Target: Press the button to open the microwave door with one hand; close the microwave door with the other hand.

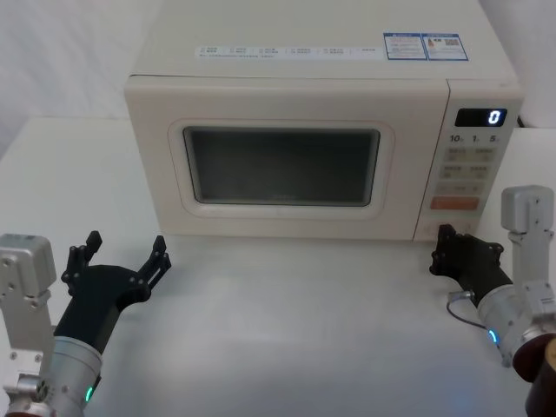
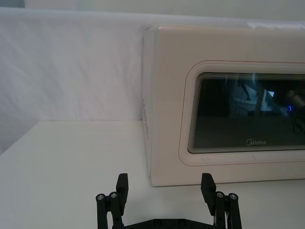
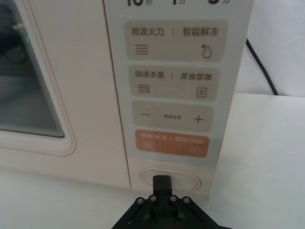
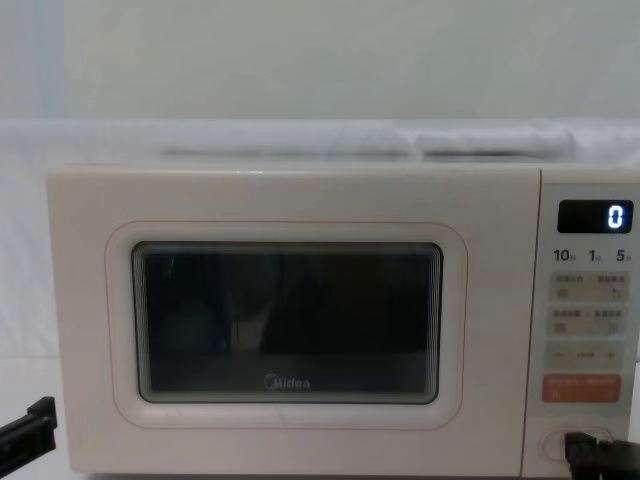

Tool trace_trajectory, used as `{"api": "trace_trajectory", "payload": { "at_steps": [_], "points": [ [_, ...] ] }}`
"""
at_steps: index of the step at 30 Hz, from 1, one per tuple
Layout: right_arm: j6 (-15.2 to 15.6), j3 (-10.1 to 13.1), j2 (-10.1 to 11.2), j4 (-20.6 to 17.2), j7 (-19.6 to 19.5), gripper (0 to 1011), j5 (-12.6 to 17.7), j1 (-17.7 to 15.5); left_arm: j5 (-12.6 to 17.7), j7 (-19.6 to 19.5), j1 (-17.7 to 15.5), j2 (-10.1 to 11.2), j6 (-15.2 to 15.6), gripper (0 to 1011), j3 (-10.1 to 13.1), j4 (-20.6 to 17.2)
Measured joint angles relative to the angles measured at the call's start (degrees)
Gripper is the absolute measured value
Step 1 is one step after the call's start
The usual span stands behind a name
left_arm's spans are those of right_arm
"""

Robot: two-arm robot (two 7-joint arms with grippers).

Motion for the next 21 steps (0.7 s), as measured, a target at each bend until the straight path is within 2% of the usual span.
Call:
{"api": "trace_trajectory", "payload": {
  "at_steps": [21],
  "points": [
    [-0.6,1.3,-0.5,2.3,0.0,0,0.0,1.3,0.0,0.0,0.0,0.0,0.0,1001,0.0,0.0]
  ]
}}
